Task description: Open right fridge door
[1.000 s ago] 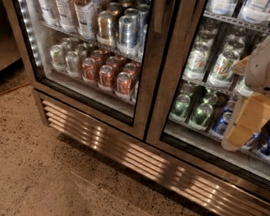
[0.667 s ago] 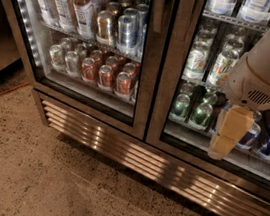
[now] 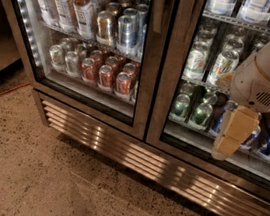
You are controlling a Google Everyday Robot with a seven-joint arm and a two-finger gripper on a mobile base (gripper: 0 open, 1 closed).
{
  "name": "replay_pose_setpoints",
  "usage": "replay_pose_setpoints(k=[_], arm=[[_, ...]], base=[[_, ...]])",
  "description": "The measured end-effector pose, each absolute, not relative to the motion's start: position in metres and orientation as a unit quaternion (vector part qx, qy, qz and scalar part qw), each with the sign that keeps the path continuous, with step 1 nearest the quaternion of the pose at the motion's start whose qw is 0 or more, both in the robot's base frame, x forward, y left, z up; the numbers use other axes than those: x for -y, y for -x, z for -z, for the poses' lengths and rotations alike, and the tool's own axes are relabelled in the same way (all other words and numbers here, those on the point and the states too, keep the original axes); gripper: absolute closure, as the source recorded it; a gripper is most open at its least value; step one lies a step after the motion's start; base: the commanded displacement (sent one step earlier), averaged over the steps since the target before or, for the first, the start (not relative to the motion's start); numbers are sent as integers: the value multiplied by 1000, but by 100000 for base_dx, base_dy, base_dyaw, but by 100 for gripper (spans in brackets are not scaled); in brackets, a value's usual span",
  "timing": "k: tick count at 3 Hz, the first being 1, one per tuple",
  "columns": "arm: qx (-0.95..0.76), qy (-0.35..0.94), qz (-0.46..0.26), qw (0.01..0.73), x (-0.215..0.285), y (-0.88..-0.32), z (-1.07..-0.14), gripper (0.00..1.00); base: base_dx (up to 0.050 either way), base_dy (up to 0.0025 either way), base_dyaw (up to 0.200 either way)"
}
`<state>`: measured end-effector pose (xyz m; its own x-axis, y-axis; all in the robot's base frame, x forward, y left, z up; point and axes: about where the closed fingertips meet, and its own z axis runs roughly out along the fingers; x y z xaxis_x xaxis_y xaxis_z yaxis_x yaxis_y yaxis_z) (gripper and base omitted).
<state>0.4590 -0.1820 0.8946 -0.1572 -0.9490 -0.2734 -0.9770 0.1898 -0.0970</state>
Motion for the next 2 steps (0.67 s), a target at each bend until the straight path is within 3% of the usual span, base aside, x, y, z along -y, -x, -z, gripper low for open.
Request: replay_pose_setpoints(k=[2], arm=[[-716, 638, -162, 232, 207, -473, -870, 0]], base=[[0, 0, 0]])
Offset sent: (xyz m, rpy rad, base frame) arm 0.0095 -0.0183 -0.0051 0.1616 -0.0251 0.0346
